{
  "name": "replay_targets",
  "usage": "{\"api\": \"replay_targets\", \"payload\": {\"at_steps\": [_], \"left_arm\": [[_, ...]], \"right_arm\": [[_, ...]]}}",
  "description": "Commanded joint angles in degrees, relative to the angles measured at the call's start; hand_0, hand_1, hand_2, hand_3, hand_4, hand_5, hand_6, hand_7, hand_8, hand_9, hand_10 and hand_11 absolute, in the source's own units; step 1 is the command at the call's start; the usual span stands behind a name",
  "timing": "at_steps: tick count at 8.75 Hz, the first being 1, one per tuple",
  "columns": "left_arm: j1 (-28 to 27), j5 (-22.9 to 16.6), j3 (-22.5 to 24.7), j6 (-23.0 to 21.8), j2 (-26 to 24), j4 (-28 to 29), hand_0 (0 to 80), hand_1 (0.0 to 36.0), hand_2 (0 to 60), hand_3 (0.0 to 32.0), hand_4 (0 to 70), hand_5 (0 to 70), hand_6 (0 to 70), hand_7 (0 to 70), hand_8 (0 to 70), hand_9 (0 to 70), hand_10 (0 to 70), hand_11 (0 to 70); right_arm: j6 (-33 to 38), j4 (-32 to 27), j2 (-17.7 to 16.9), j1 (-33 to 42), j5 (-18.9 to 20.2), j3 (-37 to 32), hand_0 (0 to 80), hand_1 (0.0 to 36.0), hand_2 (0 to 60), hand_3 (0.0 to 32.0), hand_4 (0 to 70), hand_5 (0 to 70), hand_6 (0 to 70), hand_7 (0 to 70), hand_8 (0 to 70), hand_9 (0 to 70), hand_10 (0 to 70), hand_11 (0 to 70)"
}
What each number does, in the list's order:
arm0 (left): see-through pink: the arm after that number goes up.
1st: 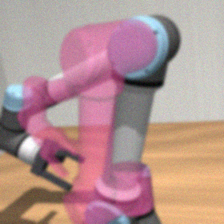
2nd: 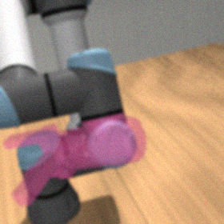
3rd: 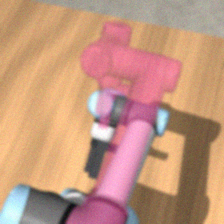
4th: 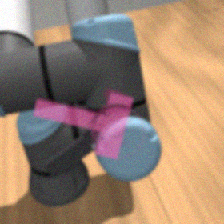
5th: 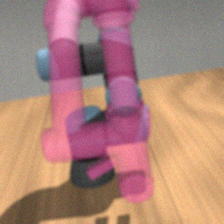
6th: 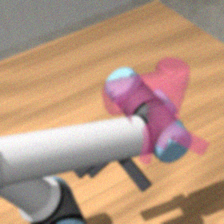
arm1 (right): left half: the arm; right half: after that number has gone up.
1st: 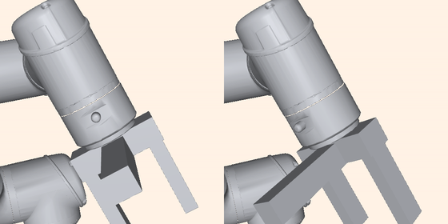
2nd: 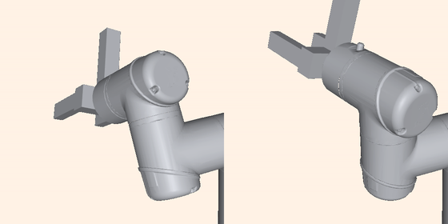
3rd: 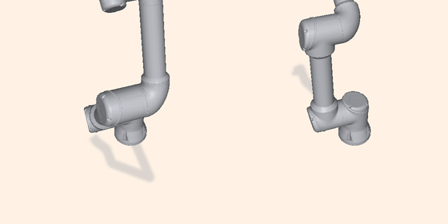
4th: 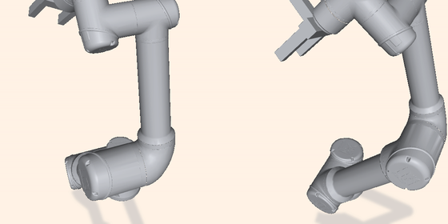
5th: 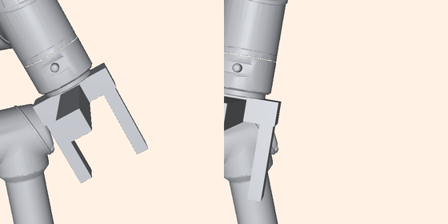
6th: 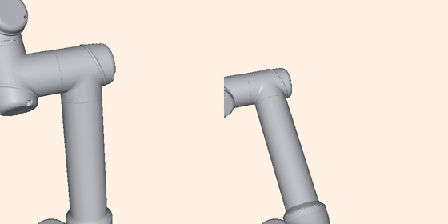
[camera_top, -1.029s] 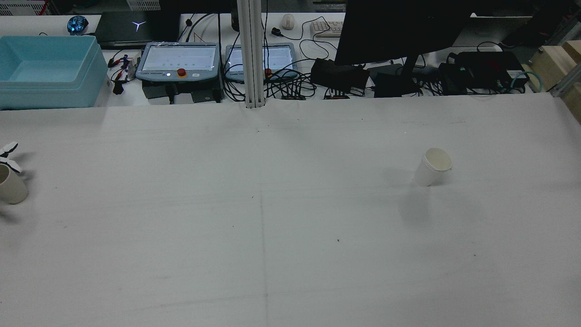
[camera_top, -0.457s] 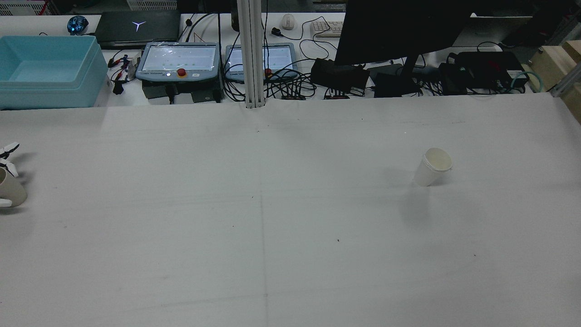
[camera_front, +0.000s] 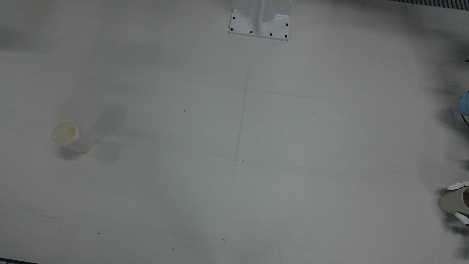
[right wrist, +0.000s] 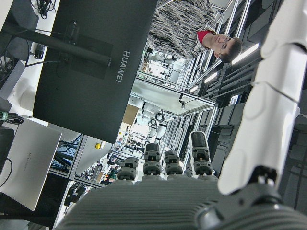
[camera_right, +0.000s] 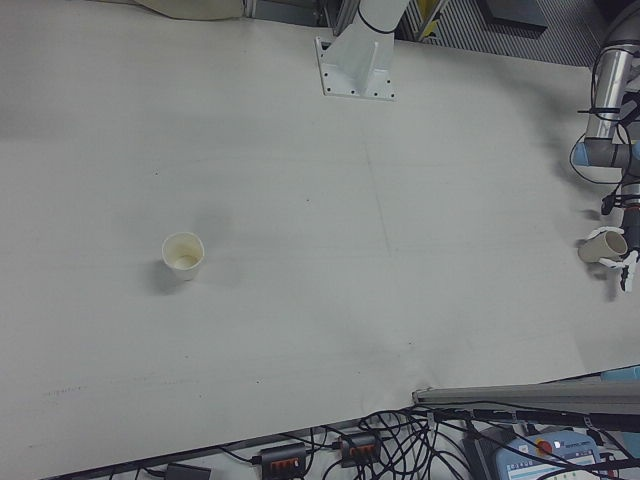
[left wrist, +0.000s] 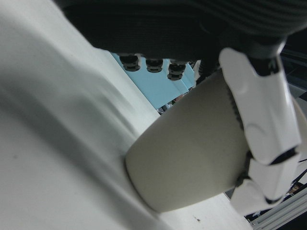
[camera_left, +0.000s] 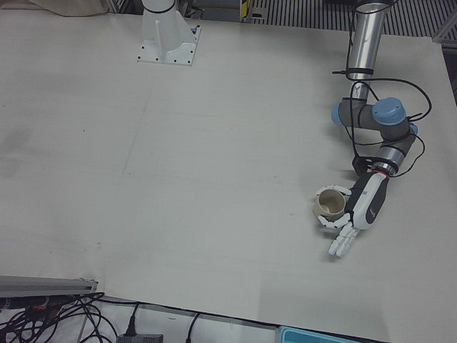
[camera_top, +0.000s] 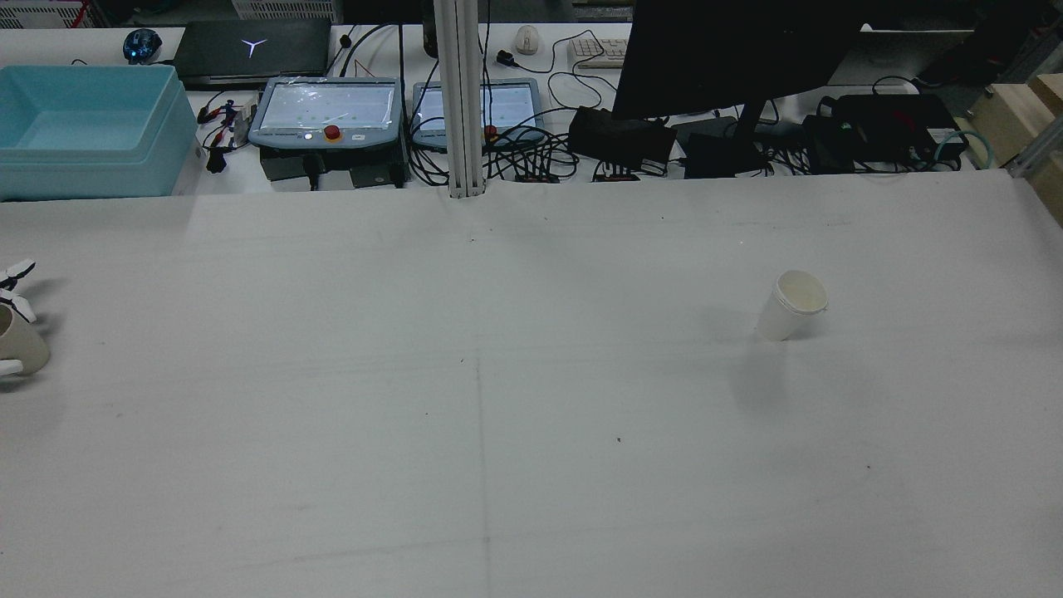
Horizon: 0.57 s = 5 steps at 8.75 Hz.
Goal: Pour water
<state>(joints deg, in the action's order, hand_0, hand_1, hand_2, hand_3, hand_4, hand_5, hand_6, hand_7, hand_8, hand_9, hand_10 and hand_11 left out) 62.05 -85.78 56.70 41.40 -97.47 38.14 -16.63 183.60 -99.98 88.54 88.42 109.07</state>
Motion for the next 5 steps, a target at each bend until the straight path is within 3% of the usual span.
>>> {"api": "replay_targets", "payload": {"at_steps": [1,3,5], "left_arm": [[0.0,0.0,0.6,-0.5,0.0,-0.6,44.7,28.2,60.0,0.0,35.9,43.7,6.1,6.2,3.3,5.3,2.8,5.6],[0.0,-0.3,4.8,-0.9,0.4,-4.3,42.2,31.5,60.0,0.0,36.2,45.6,6.5,6.6,3.5,5.6,2.9,5.8],[0.0,-0.6,10.0,-4.5,0.7,-9.6,43.3,31.6,60.0,0.0,35.9,45.2,6.5,6.5,3.2,5.3,2.8,5.6]], "right_arm": [[0.3,0.0,-0.1,0.2,0.0,0.0,52.8,17.3,0.4,0.0,3.7,26.3,5.0,12.1,8.7,15.2,5.0,9.3],[0.7,0.0,-0.2,0.4,0.0,0.1,52.6,17.4,0.6,0.0,3.5,26.1,4.9,12.0,8.7,15.3,5.0,9.4],[1.8,-0.1,-0.3,1.2,0.0,-0.1,52.9,17.5,0.4,0.0,3.3,25.9,4.9,11.8,8.7,15.2,5.0,9.3]]}}
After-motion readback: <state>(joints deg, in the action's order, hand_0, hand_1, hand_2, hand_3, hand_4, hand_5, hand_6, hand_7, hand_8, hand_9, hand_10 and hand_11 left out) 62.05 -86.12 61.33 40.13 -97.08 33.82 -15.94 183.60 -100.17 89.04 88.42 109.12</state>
